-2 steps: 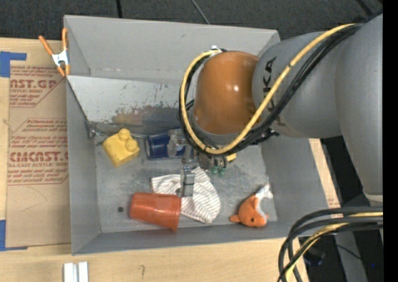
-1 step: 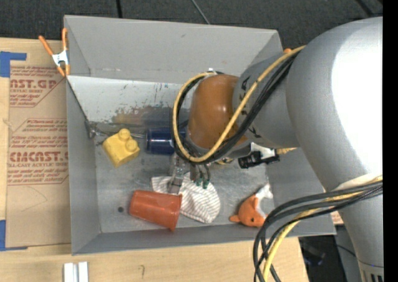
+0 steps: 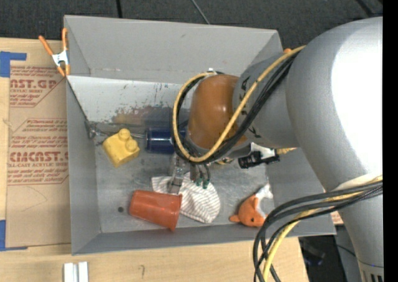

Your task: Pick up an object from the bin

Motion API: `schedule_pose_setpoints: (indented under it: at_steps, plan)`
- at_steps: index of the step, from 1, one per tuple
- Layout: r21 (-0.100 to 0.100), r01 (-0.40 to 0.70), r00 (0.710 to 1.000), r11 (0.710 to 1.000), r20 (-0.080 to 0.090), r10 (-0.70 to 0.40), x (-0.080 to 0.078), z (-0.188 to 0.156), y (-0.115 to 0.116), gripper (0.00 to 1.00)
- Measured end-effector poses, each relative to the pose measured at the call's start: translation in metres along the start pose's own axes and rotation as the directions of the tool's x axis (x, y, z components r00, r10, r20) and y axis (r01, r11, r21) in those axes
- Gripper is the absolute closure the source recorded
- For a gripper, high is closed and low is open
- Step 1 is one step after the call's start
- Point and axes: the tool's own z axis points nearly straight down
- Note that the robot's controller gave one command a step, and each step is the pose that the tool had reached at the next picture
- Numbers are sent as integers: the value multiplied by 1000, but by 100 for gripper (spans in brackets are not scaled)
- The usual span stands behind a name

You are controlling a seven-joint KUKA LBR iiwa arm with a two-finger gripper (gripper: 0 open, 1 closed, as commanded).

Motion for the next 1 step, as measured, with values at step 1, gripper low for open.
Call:
schedule_pose_setpoints:
  at_steps: [1]
  plan:
    - [-1,-13,1000,1000,4,13,-2,-152,-11,100]
